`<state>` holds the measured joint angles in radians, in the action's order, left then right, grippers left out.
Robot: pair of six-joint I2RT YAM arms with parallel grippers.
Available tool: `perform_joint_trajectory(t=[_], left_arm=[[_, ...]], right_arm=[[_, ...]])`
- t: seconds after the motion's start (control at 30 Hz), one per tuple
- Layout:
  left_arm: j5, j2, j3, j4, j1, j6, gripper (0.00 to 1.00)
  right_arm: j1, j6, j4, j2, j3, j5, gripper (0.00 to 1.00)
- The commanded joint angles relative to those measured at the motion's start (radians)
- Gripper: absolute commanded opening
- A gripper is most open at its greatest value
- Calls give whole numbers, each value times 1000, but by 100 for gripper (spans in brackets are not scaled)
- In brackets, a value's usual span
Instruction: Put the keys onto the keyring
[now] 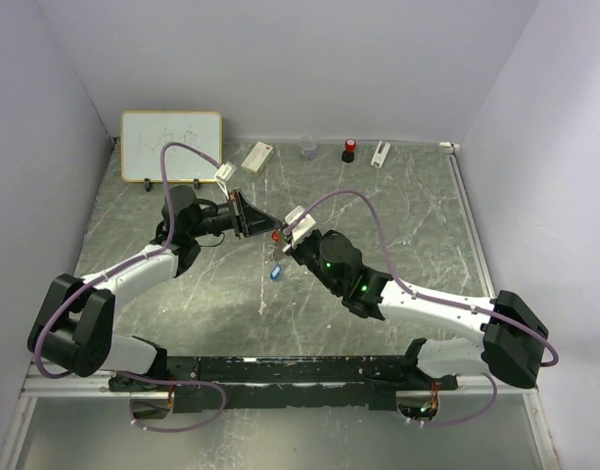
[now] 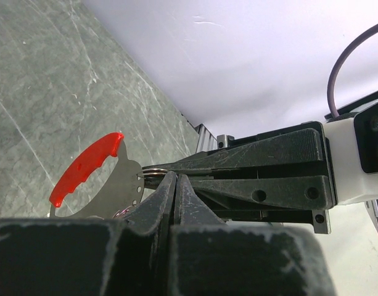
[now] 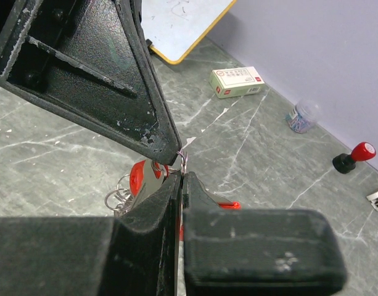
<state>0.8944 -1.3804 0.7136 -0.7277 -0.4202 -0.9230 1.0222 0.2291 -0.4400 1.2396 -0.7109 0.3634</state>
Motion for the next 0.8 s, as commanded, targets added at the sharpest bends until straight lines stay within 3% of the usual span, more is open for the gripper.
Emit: perform_joint_trajectory(t=[0.0,0.03,0.17,0.27,0.57,0.77], left_arm=[[46,29,47,4,-9,16,7],[47,29,48,7,-9,19,7],[45,29,60,25,-9,37,7],[38,33,78,65,-9,76,7],[-27,76,151,239,-9,252,7],[-28,93,152,214,-9,287,7]], right_arm=[[3,3,-22,-1,-33,-13,0],[3,1,-20,1,-35,-9,0],[3,-2,-9,-2,-41,-3,30],[3,-6,-7,-22,-34,0,43],[4,-49,83,-204,36,39,47],[3,-69,146,-364,93,85,48]])
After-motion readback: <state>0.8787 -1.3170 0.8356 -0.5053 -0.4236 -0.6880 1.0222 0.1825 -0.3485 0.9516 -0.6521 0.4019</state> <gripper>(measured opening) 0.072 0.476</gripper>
